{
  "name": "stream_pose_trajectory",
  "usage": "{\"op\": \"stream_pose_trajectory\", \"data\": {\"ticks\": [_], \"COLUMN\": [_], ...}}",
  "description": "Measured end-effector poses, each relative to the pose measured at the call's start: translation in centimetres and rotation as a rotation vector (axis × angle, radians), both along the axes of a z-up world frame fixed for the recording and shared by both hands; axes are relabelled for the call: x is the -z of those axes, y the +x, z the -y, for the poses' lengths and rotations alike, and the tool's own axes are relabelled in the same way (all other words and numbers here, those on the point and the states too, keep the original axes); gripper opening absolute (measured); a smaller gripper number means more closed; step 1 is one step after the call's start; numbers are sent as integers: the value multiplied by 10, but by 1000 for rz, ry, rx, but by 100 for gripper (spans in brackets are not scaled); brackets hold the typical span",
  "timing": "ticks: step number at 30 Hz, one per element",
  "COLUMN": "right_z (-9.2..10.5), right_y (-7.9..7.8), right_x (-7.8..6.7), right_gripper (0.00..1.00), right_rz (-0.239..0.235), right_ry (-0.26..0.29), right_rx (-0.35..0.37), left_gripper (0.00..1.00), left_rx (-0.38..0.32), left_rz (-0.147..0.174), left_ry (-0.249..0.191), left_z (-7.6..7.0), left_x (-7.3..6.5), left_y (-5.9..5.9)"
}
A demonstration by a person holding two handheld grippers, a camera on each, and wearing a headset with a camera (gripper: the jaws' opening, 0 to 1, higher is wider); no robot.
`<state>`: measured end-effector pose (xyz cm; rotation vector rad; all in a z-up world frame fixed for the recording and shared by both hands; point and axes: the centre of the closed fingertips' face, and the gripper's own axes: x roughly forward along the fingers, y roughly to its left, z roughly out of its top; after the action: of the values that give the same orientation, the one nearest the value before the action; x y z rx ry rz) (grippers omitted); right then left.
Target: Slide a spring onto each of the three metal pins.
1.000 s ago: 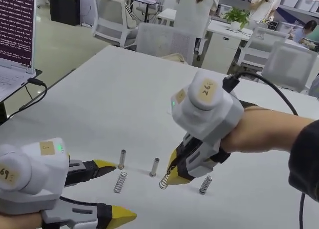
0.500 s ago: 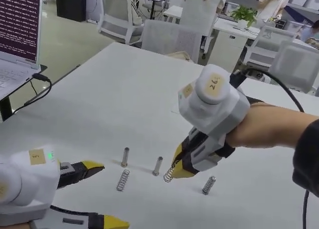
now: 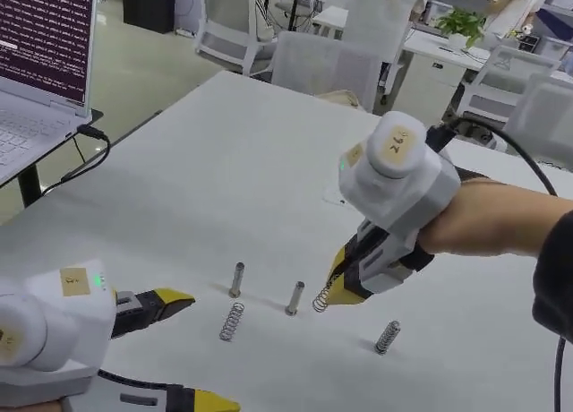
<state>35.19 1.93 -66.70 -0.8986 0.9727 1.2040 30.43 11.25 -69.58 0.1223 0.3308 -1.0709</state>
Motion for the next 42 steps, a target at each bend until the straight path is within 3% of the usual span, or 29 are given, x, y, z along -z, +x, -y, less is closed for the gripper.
{"op": "stream_pose_trajectory", "data": {"ticks": [13, 23, 35, 42], "right_z": [3, 0, -5, -4], "right_y": [37, 56, 66, 64], "right_x": [9, 21, 38, 43], "right_gripper": [8, 8, 8, 8], "right_rz": [-2, -1, -7, -14], "right_ry": [-17, -24, -48, -69], "right_rx": [24, 34, 27, 26], "left_gripper": [72, 71, 70, 70], "left_rx": [-20, -31, -41, -45], "left_rz": [4, -4, -9, -13], "left_ry": [9, 20, 33, 32], "left_z": [-6, -8, -11, -12], "left_x": [2, 6, 10, 11], "left_y": [7, 6, 6, 6]}}
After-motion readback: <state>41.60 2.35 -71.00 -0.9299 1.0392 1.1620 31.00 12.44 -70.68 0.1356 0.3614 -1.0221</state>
